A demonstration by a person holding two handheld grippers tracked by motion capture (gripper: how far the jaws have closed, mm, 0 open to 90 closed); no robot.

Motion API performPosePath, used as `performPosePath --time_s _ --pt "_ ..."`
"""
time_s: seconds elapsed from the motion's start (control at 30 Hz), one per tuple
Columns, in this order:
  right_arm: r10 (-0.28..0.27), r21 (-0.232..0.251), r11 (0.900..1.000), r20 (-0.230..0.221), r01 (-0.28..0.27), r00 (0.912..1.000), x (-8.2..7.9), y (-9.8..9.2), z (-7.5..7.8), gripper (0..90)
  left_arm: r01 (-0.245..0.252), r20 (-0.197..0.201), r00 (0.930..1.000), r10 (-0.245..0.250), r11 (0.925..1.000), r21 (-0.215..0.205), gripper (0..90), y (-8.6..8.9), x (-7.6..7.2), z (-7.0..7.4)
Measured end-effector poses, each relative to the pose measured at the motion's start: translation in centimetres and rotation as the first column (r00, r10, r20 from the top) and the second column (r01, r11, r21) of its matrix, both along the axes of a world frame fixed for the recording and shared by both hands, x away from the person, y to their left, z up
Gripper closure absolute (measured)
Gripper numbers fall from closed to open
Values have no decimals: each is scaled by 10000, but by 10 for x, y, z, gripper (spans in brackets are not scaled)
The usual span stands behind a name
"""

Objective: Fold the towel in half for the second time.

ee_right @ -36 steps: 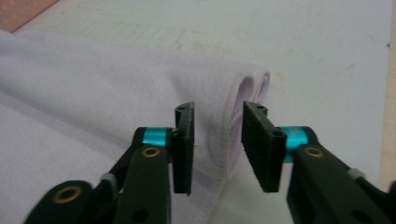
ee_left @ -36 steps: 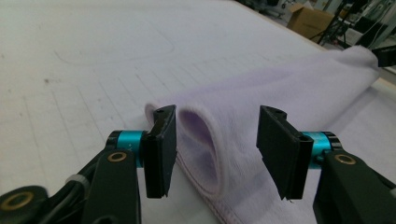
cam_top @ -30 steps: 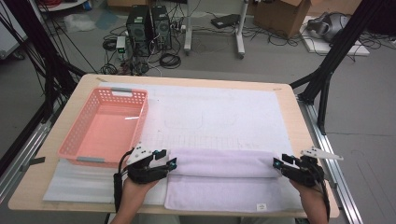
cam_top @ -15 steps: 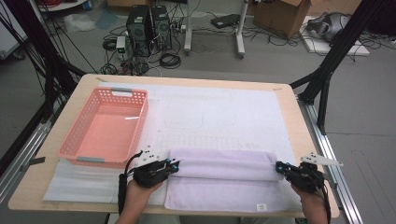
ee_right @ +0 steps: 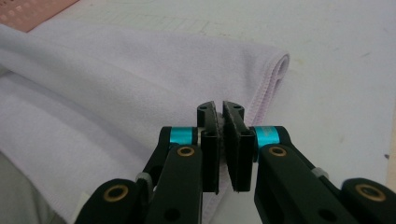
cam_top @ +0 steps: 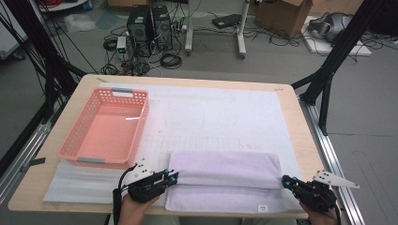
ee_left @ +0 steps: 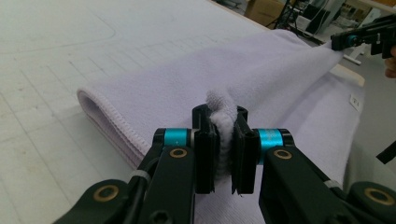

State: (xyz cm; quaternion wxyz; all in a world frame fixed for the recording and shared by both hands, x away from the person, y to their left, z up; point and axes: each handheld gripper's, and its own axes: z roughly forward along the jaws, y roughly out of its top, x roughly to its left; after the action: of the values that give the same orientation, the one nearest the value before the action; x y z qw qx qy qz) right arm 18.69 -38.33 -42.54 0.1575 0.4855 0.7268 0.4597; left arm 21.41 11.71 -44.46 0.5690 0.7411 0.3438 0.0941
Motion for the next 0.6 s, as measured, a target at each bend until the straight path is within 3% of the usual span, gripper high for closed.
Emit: performPosePath --time_s 0.13,0.33,0.4,0.47,0.5,0.6 --pt "196 -151 9997 211 -193 9996 -13 2 3 856 81 54 10000 -80 9999 -105 817 6 -9 2" --pt "416 -157 9990 257 -412 9988 -33 2 5 855 554 -241 9981 -559 9982 -226 786 11 -22 -1" --pt "449 -167 9989 137 -447 9989 -38 1 2 835 268 -317 9991 -283 9985 -467 628 14 -22 0" --pt "275 -86 9996 -9 -275 9996 -41 -2 -1 709 -276 -443 9987 233 9947 -986 458 17 -18 3" --pt "123 45 9999 2 -123 9999 -42 -5 0 688 -412 -338 9987 376 9927 -1134 429 19 -16 5" --pt "-210 592 9981 689 170 9974 -41 -15 7 686 -675 -55 9977 673 9909 -1166 423 21 -10 9"
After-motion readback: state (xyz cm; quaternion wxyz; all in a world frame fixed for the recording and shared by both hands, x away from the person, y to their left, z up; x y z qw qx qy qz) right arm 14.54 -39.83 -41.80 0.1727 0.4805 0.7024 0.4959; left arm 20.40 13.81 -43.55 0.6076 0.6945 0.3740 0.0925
